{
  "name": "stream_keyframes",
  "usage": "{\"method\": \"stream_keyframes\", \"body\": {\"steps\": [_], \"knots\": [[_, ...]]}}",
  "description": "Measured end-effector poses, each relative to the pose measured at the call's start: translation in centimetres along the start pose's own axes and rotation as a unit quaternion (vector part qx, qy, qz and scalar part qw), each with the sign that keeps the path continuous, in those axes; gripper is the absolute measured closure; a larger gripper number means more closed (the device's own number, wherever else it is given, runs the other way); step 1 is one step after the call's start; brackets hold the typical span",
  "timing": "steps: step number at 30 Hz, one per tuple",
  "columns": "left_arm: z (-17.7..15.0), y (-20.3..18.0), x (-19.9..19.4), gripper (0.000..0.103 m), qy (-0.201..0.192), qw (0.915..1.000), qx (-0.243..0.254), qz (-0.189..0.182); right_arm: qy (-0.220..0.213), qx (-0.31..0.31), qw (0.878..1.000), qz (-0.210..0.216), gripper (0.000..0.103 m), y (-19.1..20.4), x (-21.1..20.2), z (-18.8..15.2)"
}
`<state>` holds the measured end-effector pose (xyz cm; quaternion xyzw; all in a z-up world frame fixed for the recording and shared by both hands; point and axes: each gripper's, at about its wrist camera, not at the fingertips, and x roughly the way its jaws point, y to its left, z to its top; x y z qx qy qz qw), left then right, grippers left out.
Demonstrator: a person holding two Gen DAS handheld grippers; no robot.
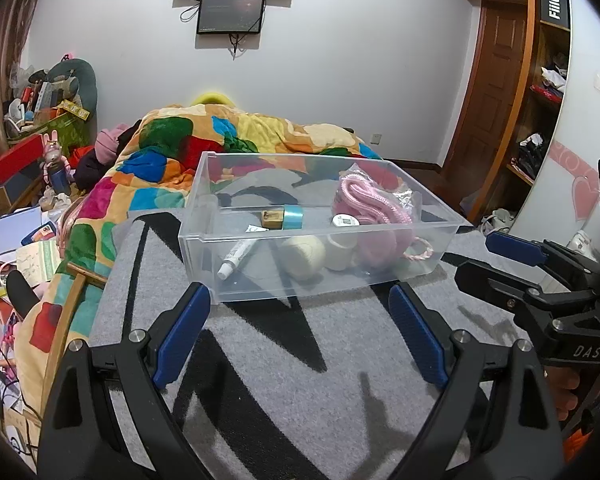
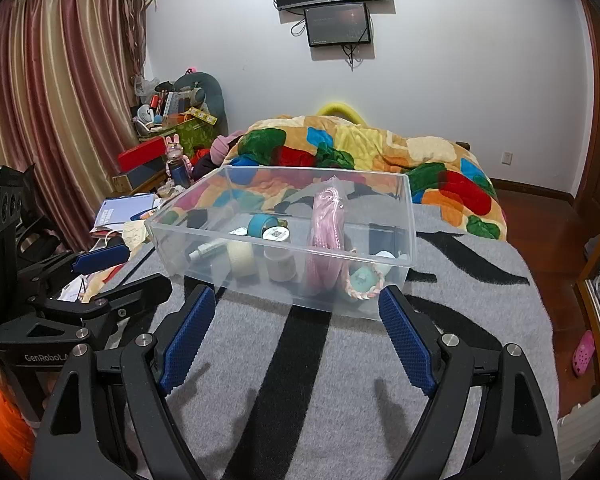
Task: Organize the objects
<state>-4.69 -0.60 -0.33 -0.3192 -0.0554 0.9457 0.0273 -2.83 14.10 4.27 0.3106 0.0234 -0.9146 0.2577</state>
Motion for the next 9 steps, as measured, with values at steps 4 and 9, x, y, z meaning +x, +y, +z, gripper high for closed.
{"method": "stream_keyframes", "body": {"steps": [4,9], "knots": [[-0.07,0.19,0.11,0.011,0.002,1.0,-0.006,0.002,0.001,0.001,1.0,0.002,0.021,0.02,0.02,-0.17],[-0.1,0.2,-0.14,0.01,-0.002,1.0,-0.003,0.005,0.002,0.001,1.0,0.002,0.021,0.02,0.04,-0.3]]}}
